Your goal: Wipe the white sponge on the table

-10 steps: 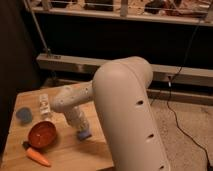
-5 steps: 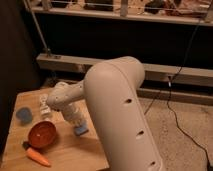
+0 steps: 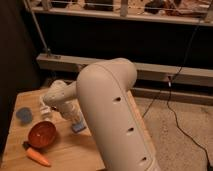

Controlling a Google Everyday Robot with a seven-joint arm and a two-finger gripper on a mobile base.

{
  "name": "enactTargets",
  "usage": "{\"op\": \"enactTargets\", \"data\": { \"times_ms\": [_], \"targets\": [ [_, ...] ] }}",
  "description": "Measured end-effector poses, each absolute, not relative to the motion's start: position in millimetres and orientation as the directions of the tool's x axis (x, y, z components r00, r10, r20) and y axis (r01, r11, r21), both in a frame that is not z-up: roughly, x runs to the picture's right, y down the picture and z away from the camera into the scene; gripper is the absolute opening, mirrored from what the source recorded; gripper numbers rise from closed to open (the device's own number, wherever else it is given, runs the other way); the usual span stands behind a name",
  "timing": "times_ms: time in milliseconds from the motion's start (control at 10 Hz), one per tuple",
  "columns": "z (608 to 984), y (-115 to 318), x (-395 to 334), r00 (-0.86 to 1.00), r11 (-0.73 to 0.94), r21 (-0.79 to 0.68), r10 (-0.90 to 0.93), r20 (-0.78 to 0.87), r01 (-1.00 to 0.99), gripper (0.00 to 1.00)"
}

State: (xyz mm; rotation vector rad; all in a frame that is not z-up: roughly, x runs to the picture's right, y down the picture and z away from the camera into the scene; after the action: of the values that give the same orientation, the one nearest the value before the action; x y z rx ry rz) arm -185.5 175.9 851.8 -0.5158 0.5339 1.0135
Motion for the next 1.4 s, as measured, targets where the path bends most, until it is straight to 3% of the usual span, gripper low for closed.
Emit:
{"op": "enactTargets", "data": {
  "times_ms": [600, 1400],
  "targets": [
    [869.6, 137.6, -186.9, 0.417, 0.433, -0.126, 0.684, -0.598, -0.892, 0.0],
    [902.2, 125.0, -196.5, 0.409, 0.419, -0.133, 0.685, -0.603, -0.898, 0.0]
  ]
}}
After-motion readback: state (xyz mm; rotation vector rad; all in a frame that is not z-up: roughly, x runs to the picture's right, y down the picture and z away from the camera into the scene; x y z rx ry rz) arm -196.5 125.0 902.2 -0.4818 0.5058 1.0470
